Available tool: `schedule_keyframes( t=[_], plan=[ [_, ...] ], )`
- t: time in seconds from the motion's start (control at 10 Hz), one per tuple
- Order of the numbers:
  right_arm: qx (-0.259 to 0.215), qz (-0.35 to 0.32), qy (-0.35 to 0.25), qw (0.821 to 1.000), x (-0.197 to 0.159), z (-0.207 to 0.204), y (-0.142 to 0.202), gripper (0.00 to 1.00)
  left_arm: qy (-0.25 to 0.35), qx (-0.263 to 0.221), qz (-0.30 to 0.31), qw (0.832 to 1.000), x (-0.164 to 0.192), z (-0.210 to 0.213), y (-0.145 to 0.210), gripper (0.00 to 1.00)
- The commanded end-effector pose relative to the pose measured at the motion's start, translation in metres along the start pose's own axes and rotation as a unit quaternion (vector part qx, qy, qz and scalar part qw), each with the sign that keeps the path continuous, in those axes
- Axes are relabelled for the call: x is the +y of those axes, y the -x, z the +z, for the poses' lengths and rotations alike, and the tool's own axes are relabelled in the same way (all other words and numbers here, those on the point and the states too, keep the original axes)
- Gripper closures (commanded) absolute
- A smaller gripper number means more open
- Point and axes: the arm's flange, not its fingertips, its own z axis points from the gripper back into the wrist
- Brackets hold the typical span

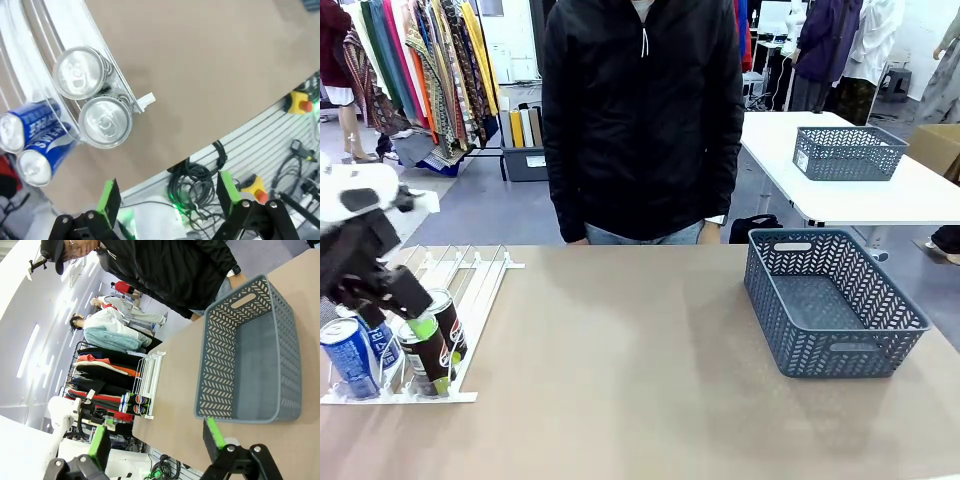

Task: Retrieve and store the cans from the dispenser.
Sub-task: Pick up one can from the Automatic Can Dispenser and place it in the middle of the table.

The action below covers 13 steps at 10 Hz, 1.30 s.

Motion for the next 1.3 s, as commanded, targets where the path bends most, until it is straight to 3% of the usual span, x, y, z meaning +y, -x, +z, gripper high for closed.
schedule_keyframes(
  t=[0.0, 0.2, 1.2],
  plan=[
    [0.0, 0.002, -0.006, 1.0, 0.001, 0.001, 0.0, 0.0, -0.057, 0.014, 0.06, 0.996, 0.0, -0.017, -0.01, 0.0],
    [0.0, 0.002, -0.006, 1.0, 0.001, 0.001, 0.0, 0.0, -0.108, 0.0, 0.128, 0.986, 0.003, -0.025, -0.01, 0.0],
    [0.0, 0.002, -0.006, 1.0, 0.001, 0.001, 0.0, 0.0, -0.093, 0.01, 0.119, 0.989, 0.037, -0.076, -0.026, 0.0]
  ],
)
